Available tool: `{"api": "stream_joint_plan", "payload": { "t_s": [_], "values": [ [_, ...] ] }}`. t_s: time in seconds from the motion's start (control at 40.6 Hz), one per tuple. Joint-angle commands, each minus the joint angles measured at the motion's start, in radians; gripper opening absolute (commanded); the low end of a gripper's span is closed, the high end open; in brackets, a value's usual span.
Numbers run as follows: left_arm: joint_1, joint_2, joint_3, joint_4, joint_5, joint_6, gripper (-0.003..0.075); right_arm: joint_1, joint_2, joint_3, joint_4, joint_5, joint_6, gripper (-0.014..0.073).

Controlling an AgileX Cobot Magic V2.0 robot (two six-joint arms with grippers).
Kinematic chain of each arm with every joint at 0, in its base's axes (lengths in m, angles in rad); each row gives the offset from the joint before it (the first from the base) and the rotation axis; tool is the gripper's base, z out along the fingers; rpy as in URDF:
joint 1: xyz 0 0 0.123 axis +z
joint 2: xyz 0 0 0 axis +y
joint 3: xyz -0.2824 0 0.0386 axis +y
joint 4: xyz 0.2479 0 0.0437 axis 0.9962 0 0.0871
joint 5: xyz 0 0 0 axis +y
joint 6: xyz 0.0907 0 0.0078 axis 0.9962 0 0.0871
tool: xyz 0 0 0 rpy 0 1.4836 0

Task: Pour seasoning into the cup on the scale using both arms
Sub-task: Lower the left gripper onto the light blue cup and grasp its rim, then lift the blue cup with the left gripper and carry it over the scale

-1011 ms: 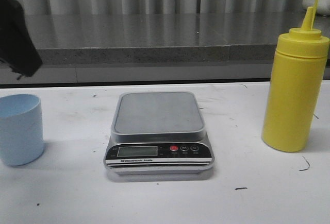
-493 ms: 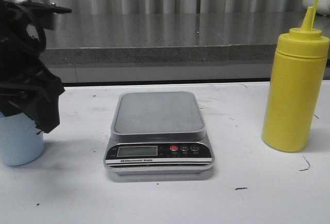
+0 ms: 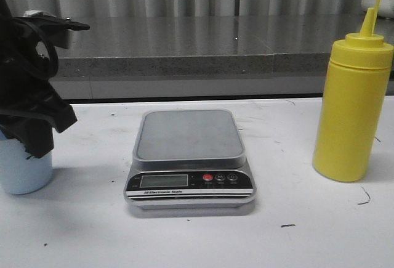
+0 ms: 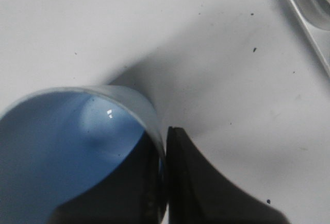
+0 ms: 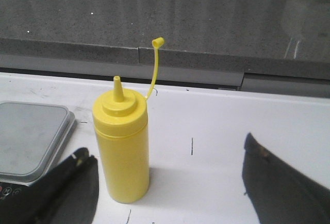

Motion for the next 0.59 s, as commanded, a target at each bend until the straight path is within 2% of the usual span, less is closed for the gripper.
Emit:
{"api": "stream_joint_plan", "payload": {
  "t_s": [0.0,0.197,0.567],
  "values": [
    [-0.006,-0.035,-0.045,0.011,-0.005,-0.009,-0.0020,-0.005,0.013,-0.036,0.003,-0.073,-0.008,0.0591],
    [-0.021,-0.035,-0.184,-0.001,0.141,-0.009,-0.0020,-0.005,0.013,-0.036,0.003,-0.073,-0.008,0.0591],
    [-0.160,0.133,-0.588,-0.064,0.345,-0.009,-0.0020,-0.005,0.013,-0.036,0.003,-0.073,-0.008,0.0591]
  ]
}}
